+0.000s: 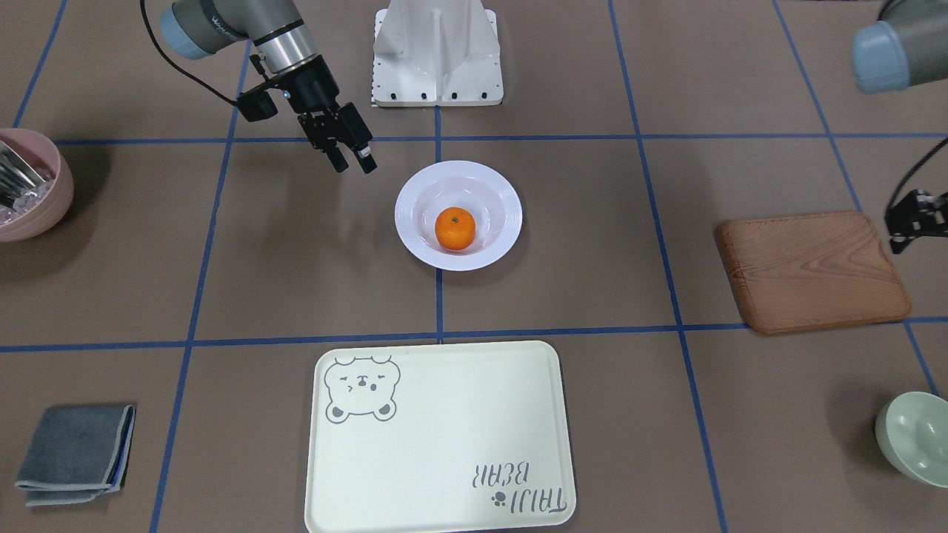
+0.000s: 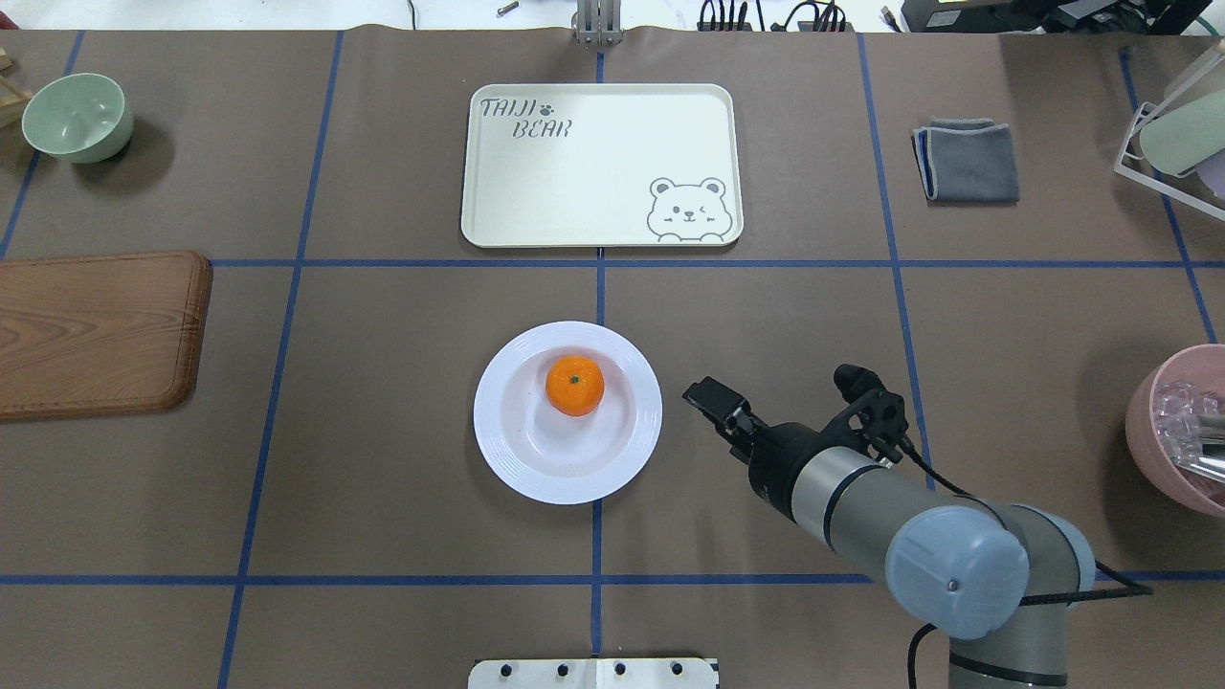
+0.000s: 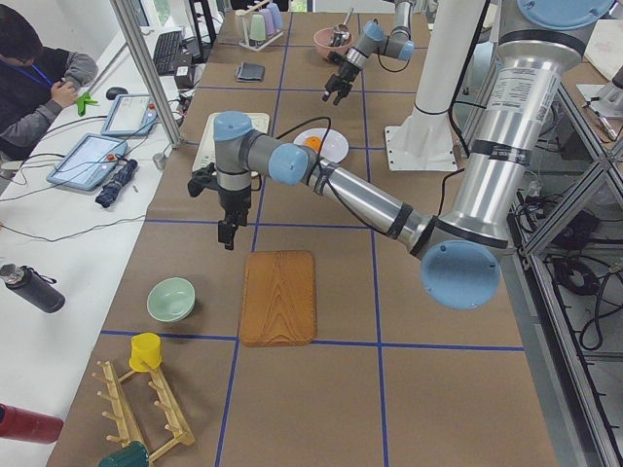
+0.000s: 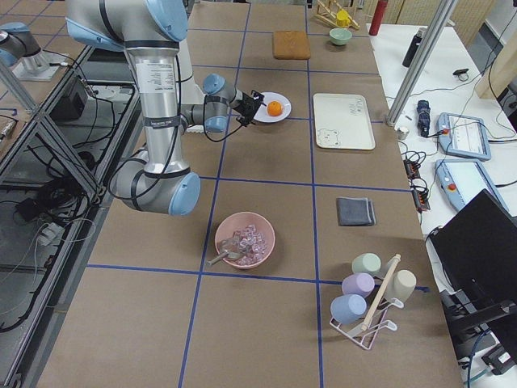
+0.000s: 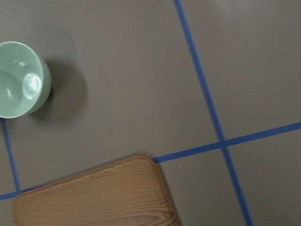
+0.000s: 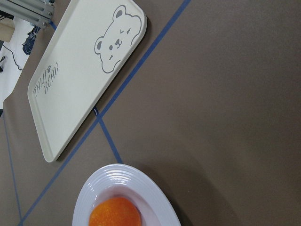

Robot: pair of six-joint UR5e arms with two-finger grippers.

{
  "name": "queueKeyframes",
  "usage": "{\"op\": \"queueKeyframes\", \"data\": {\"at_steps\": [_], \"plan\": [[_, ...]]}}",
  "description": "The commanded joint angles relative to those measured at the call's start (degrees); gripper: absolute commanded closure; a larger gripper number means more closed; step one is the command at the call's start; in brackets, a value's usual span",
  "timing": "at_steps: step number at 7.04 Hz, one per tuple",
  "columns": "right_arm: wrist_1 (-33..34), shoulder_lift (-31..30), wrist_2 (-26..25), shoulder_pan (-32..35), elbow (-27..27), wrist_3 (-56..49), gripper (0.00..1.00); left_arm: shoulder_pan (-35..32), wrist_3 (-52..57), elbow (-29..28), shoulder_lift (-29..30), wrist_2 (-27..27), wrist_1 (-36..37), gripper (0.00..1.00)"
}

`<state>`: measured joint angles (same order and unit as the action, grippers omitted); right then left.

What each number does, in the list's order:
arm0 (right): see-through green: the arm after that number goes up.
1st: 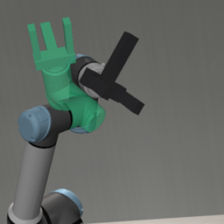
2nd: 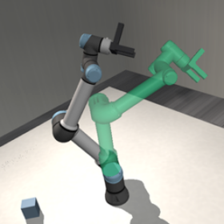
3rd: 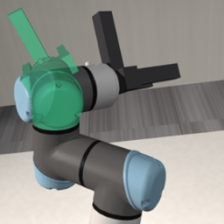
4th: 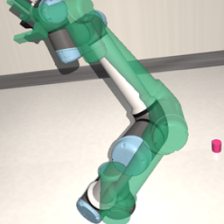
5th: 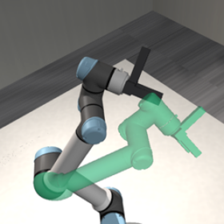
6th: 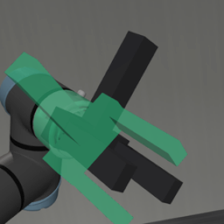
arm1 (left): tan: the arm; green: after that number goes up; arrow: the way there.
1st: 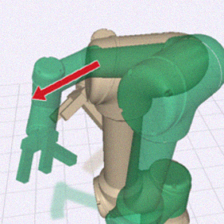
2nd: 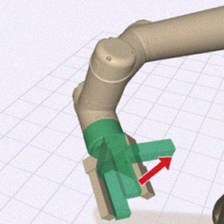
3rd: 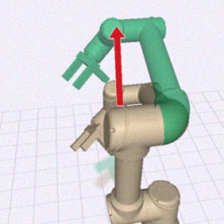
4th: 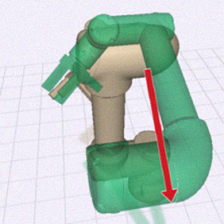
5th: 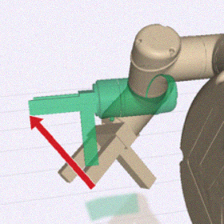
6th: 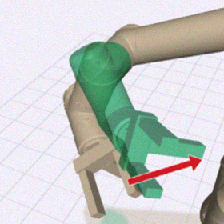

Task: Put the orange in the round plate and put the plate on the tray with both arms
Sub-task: 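Withdraw the left arm while the right gripper moves to the plate rim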

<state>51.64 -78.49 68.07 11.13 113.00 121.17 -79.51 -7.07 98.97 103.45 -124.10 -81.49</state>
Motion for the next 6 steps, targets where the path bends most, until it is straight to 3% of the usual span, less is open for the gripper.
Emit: {"op": "queueKeyframes", "data": {"at_steps": [1, 2, 3, 4, 6], "plan": [[0.04, 2.63, -1.98, -2.95, -3.56, 7.20, 0.05, -10.63, 13.80, -10.34, -1.31, -7.28, -0.34, 0.01], [0.04, 4.64, -4.24, -3.92, -6.97, 9.42, 0.08, -11.44, 14.10, -9.94, -4.02, -9.12, -1.38, 0.01], [0.04, 5.97, -7.83, -6.19, -8.31, 9.44, 0.17, -11.80, 14.02, -10.02, -4.39, -12.01, -2.26, 0.01], [0.04, 6.94, -8.83, -7.26, -9.72, 9.53, 0.32, -11.80, 14.02, -10.02, -4.40, -12.04, -2.27, 0.01], [-0.05, 10.27, -9.98, -7.71, -13.14, 9.62, 0.41, -11.98, 14.11, -9.85, -4.40, -12.04, -2.27, 0.01]]}}
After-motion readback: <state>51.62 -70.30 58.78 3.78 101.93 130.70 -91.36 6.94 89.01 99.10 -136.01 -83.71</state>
